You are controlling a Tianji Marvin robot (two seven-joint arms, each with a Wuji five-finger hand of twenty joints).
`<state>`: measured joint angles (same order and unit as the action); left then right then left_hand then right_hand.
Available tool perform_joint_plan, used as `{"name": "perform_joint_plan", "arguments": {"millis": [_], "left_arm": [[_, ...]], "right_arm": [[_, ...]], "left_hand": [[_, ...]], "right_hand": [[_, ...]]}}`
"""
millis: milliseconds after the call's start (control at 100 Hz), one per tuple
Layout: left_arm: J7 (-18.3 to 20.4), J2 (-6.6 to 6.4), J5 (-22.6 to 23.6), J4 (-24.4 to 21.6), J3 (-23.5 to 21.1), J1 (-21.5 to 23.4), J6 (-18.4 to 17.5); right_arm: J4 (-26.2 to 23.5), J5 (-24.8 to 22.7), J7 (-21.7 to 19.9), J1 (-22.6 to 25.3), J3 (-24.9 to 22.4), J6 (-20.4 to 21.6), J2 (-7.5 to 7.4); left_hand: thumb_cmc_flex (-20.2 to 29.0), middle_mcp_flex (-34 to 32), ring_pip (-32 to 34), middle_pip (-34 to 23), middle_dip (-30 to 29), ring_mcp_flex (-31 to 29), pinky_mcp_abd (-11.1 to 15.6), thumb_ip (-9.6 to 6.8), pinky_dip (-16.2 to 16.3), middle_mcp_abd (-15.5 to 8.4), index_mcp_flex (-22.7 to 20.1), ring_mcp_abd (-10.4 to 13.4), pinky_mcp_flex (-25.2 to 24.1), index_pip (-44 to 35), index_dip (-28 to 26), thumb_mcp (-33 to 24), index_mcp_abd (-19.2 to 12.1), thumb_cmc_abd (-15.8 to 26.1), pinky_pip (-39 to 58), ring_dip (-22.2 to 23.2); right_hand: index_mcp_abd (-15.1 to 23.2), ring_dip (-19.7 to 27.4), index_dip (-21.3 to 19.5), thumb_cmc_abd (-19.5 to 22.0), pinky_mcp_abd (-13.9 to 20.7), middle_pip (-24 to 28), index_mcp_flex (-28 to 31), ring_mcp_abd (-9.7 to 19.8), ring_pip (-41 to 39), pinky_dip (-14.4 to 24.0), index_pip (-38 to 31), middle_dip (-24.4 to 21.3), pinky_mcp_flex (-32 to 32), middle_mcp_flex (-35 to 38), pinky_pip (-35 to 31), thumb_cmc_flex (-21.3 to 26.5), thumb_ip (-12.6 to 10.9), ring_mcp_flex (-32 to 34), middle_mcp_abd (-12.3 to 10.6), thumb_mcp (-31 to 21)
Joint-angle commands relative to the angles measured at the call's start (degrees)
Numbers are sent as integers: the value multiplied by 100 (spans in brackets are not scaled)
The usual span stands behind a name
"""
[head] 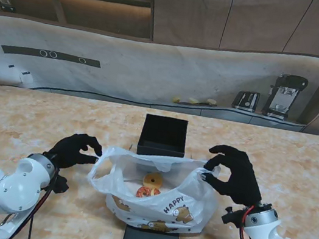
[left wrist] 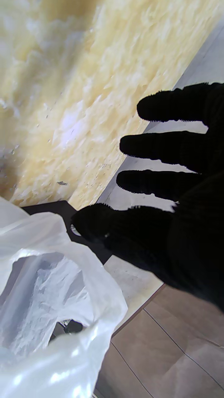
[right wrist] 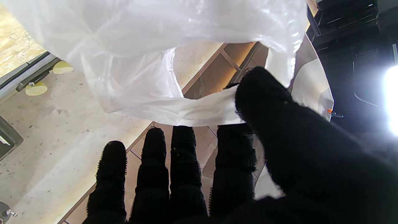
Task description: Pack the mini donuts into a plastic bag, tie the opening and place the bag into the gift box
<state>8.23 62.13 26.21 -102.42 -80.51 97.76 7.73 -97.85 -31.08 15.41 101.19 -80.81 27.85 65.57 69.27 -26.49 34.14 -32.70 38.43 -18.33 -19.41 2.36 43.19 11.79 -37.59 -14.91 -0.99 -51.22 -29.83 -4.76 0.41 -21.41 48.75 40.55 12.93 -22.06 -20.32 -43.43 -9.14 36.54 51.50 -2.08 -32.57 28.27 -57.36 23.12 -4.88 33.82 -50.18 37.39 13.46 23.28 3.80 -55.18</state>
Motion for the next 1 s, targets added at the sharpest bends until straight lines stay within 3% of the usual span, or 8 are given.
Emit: {"name": "perform_joint_plan", "arguments": {"millis": [0, 390, 650, 990], "left_arm": [[94, 51, -120, -24, 53, -2, 19], [601, -23, -735, -141, 0, 148, -248], [664, 25, -1482, -215, -95, 307, 77], [542, 107, -2134, -268, -41, 386, 150]], "right_arm": [[-30, -13, -70, 63, 25, -12, 38], [-24, -7, -120, 16, 107, -109, 27], [-24, -5, -164, -20, 181, -170, 18], [-41, -19, -205, -29, 225, -199, 7]], "left_hand": [[7, 197, -14, 31, -73, 123, 114, -129, -114, -107, -145, 135, -127, -200, 63, 24, -214, 1, -40, 80], [3, 505, -173, 199, -158, 460, 190, -107, -142, -138, -167, 226, -297, -197, 104, -40, -243, -52, -284, 46], [63, 688, -278, 302, -209, 660, 256, -113, -166, -159, -184, 247, -402, -190, 104, -90, -259, -90, -458, 23], [40, 899, -616, 543, -434, 849, 316, -104, -171, -133, -241, 264, -427, -142, 135, -76, -311, -101, -739, -207]], "right_hand": [[196, -104, -11, -11, 27, 11, 139, 43, -21, -40, -155, -62, 2, 93, -31, 122, 32, 34, -72, -163], [180, -104, -10, -17, 35, 7, 140, 44, -19, -38, -156, -65, 7, 81, -26, 135, 22, 25, -69, -168], [183, -104, -12, -22, 35, 5, 138, 45, -18, -36, -155, -65, 9, 70, -24, 135, 16, 10, -68, -170], [184, -104, -14, -21, 39, 6, 137, 49, -17, -34, -154, -66, 16, 59, -21, 133, 15, 5, -72, -168]]}}
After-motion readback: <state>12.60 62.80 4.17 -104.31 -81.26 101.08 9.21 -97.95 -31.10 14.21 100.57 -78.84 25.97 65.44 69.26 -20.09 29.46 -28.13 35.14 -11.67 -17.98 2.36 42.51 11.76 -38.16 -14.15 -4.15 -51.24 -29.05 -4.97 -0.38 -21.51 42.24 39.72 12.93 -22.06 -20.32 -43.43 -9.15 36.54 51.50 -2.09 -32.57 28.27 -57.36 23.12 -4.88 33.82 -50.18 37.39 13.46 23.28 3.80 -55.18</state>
